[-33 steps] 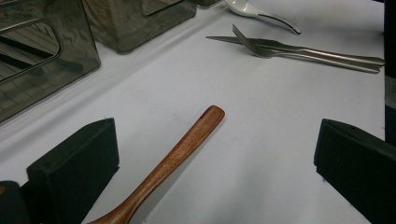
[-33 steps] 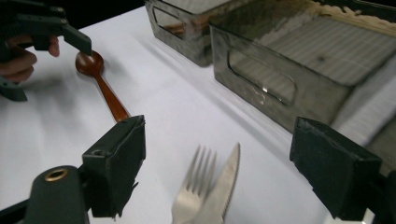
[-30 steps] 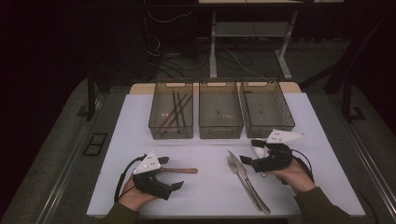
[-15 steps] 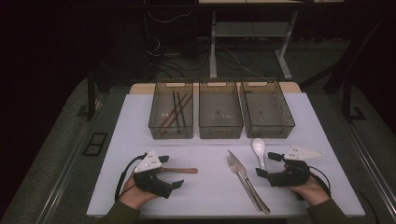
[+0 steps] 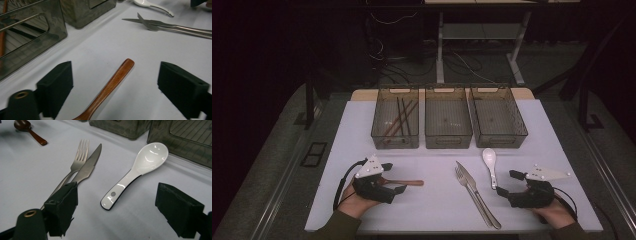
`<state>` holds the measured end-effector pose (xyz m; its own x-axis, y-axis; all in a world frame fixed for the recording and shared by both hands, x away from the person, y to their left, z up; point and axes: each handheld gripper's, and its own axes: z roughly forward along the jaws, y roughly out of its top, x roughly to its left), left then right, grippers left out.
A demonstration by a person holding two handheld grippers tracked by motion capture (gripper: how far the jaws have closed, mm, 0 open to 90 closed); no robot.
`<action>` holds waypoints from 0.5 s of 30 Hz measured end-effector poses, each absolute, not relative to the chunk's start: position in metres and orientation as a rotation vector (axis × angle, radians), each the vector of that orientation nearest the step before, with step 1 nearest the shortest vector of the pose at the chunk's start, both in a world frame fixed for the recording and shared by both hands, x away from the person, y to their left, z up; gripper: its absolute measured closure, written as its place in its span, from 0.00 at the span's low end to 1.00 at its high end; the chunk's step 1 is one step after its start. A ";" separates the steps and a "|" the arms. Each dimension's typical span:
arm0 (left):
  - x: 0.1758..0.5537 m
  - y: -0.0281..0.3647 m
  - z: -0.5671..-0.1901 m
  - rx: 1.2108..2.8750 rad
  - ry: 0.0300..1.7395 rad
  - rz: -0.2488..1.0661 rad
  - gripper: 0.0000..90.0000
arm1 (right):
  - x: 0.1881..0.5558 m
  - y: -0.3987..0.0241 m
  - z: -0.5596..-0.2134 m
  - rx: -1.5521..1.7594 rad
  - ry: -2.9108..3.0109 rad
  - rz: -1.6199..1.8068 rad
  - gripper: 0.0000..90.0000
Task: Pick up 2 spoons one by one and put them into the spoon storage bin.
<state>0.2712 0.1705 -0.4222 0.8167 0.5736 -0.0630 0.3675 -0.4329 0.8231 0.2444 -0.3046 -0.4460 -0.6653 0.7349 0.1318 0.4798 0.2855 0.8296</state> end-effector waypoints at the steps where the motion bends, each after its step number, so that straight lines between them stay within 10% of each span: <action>1: 0.272 0.171 -0.422 2.074 0.702 0.275 0.21 | 0.245 -0.304 -0.446 1.114 2.279 1.324 0.20; 15: 0.286 0.172 -0.426 2.177 0.724 0.236 0.88 | 0.246 -0.303 -0.447 1.104 2.289 1.310 0.20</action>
